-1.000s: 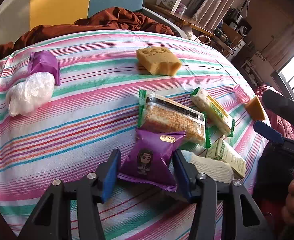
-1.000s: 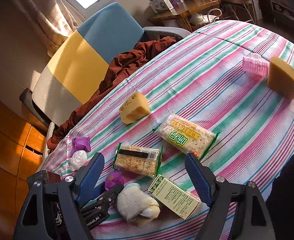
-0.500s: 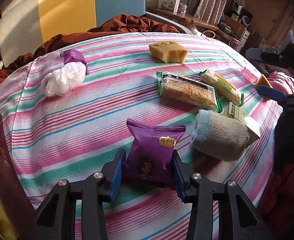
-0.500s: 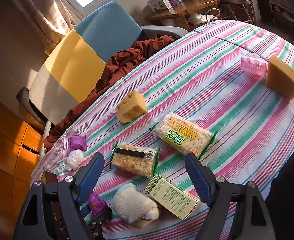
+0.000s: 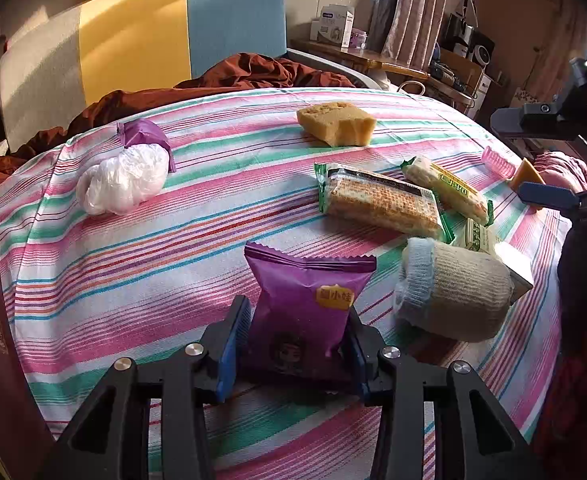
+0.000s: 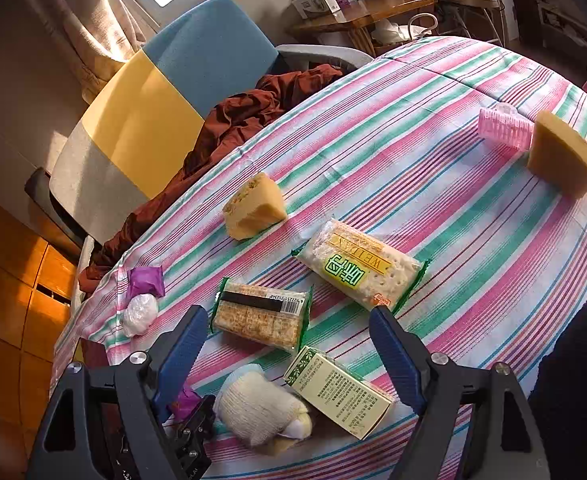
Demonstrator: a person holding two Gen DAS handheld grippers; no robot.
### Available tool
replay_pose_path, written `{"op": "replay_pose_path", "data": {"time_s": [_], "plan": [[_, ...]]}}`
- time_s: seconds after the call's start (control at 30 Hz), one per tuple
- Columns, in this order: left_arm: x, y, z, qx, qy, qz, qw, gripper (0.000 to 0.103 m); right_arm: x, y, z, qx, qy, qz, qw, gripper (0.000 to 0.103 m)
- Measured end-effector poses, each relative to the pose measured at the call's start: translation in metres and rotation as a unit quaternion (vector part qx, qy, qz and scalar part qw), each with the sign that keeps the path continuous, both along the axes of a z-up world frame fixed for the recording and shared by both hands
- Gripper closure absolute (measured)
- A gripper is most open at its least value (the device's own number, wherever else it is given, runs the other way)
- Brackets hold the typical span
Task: Organize objects
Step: 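Grasp the purple snack bag with the left gripper and lift it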
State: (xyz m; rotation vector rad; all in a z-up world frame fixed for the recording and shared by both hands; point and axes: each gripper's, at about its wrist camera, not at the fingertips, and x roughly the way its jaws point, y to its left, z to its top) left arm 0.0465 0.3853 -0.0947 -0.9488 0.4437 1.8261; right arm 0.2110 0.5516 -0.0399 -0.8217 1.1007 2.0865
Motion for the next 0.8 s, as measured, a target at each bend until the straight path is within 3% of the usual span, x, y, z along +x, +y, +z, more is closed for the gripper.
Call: {"op": "replay_pose_path", "data": {"time_s": [0.2, 0.4, 0.57, 0.8], "plan": [[0.003, -0.002, -0.001, 0.005, 0.011, 0.000, 0.9999, 0.060, -0.007, 0.000, -0.006, -0.009, -0.030, 0.006, 0.999, 0.019], [0.003, -0.005, -0.002, 0.013, 0.014, -0.001, 0.9998, 0.060, -0.015, -0.002, -0.024, -0.049, -0.113, -0.002, 0.992, 0.019], [0.000, -0.007, -0.002, 0.021, 0.005, -0.001, 0.9998, 0.060, -0.003, -0.017, -0.033, -0.083, -0.127, -0.044, 0.987, 0.019], [-0.004, -0.012, -0.002, 0.034, -0.013, -0.001, 0.9993, 0.060, -0.006, -0.020, -0.044, -0.107, -0.114, -0.084, 0.984, 0.016]]}}
